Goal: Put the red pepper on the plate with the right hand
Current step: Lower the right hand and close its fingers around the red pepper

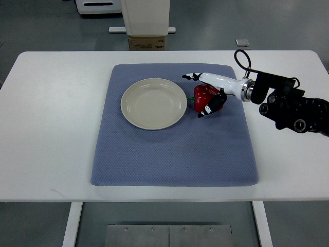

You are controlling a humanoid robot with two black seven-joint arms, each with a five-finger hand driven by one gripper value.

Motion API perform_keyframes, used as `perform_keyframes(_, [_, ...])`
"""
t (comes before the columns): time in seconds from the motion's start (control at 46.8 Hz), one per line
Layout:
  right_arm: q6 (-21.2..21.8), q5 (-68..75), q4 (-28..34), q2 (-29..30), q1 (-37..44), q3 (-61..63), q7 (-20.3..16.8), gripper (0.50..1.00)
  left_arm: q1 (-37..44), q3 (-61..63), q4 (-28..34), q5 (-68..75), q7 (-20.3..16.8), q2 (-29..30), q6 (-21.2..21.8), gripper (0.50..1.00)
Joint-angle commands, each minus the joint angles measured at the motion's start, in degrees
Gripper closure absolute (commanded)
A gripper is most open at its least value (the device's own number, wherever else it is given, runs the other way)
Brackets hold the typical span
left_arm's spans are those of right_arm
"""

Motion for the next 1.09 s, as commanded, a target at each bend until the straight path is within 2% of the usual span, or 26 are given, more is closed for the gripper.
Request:
perform_keyframes(0.0, [-0.2, 0.0, -0.2, 0.0, 0.2, -0.3, -0.1, 0.532, 0.0, 0.0, 0.0, 0.0, 0.0, 0.0, 0.0, 0.5])
perform_keyframes(0.556, [-0.3, 0.0, -5.0, 0.3, -0.3, -2.6, -0.2, 0.59, 0.0, 0.0, 0.0, 0.0, 0.0, 0.0, 0.0, 0.5])
perform_keyframes(1.07, [-0.3, 0.0, -5.6, 0.5, -0.4, -2.7, -0.1, 0.735, -0.1, 0.0, 0.0, 0.0, 0.0, 0.0, 0.0, 0.5])
